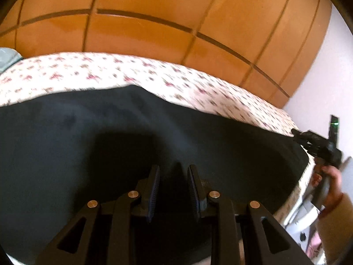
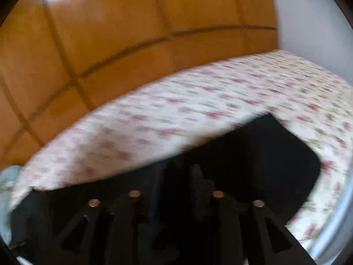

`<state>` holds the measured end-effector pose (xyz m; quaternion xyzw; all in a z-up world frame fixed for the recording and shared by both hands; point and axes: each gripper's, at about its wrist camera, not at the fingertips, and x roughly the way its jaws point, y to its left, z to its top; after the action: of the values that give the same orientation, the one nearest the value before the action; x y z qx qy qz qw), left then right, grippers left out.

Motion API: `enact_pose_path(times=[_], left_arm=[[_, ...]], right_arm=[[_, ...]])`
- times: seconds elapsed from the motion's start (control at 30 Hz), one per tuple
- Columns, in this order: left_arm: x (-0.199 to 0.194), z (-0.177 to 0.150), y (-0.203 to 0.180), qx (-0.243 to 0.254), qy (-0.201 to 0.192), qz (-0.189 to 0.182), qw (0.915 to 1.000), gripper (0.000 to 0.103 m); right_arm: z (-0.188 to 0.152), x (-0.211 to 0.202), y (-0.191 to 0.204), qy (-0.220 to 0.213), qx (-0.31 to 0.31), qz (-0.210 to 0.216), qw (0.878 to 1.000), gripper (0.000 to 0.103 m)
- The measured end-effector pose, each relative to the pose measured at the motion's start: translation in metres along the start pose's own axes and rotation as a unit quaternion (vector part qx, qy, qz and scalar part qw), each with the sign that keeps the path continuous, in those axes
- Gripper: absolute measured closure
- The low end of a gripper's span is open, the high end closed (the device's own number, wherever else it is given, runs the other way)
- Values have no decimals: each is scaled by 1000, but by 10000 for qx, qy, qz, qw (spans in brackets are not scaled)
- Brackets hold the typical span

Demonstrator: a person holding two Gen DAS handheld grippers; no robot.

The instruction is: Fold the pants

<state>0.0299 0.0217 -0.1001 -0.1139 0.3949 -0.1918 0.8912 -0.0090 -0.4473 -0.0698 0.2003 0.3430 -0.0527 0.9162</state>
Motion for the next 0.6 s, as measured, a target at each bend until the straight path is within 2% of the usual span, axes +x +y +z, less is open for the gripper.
enact_pose_path(times=[0.03, 0.07, 0.13, 0.23, 0.3, 0.33, 0.4, 0.57, 0.6], left_arm=[[1, 6, 5, -48, -24, 89, 9999, 77], [2, 16, 13, -174, -80, 157, 9997, 77], [2, 28, 23, -342, -179, 200, 9991, 77], [3, 41, 42, -521, -285, 432, 9973, 77], [5, 40, 56, -605, -269, 581, 9961, 77], [8, 36, 63, -653, -178, 638, 9957, 77], [12, 25, 76, -769, -33, 583, 9953, 77], [8, 7, 101, -1292, -399, -151, 9907, 77], [7, 5, 103, -1326, -451, -210, 9899, 77]], right_arm=[[2, 6, 17, 103, -102, 343, 9993, 50], [2, 18, 44, 359, -250, 884, 9951, 49], [-2, 38, 85, 718, -411, 1592, 9838, 49], [-14, 76, 163, 1353, -879, 2352, 9585, 49], [-23, 95, 204, 1640, -1210, 2626, 9431, 50], [-28, 109, 227, 1871, -1324, 2764, 9333, 54], [-36, 130, 253, 2279, -1291, 2974, 9181, 56], [-55, 173, 297, 2886, -1749, 2896, 8957, 60], [-57, 176, 301, 2960, -1821, 2971, 8893, 65]])
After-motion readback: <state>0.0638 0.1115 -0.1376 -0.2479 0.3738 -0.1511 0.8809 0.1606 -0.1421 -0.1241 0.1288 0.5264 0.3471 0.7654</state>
